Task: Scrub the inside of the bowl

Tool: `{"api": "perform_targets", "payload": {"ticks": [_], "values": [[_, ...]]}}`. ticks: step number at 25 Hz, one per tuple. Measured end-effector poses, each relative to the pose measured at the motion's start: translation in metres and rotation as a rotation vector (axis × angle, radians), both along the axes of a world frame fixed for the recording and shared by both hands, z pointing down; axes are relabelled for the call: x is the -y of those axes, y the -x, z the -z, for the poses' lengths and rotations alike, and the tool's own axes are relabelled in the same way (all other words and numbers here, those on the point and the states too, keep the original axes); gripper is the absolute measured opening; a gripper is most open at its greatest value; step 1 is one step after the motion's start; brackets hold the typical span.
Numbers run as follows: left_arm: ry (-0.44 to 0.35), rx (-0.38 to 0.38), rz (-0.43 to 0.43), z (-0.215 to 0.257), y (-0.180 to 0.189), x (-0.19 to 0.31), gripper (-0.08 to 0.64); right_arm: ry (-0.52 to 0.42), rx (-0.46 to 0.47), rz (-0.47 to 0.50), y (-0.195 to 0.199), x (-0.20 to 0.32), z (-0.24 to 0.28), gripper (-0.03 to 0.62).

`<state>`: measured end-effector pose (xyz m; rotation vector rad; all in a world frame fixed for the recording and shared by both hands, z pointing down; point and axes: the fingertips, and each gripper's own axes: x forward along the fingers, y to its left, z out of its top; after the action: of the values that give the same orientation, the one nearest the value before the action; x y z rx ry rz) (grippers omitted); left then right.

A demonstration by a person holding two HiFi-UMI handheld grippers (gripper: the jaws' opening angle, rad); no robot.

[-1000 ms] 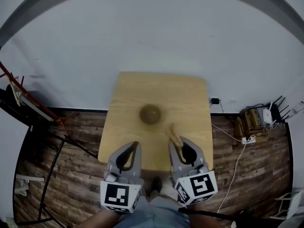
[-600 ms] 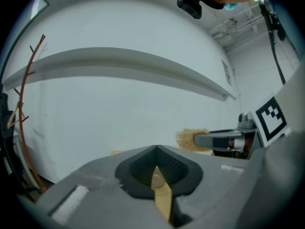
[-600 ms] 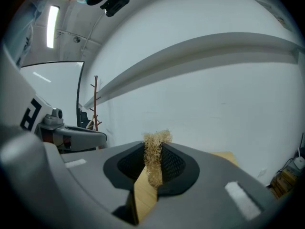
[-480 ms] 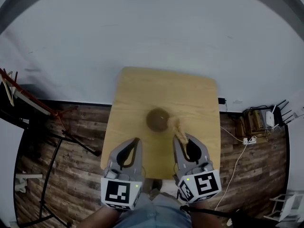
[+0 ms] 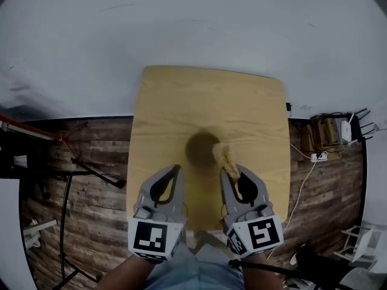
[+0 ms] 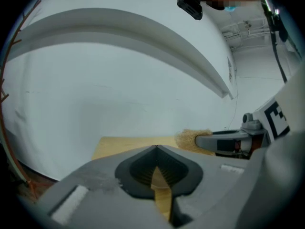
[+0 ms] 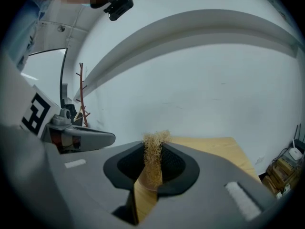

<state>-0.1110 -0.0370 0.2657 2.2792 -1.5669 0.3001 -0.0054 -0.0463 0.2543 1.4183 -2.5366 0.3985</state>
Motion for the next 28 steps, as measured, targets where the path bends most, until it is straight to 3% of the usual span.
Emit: {"api": "perform_targets", "payload": {"ticks": [12,16,28], "values": [[0.114,0.000,-0.067,-0.072,-0.004,0.044,0.020,0.141,-0.009,-0.016,0.006,0.020,-0.068,0.071],[0.175,-0.033,-0.085,-0.091,-0.006,0.047,0.040,0.189,-0.005,-0.022,0.008,0.018,-0.087,0.071],[0.271,-0.095,-0.117,-0.122,-0.013,0.061,0.060,0.241,0.000,-0.011,0.018,0.027,-0.111,0.071]]}}
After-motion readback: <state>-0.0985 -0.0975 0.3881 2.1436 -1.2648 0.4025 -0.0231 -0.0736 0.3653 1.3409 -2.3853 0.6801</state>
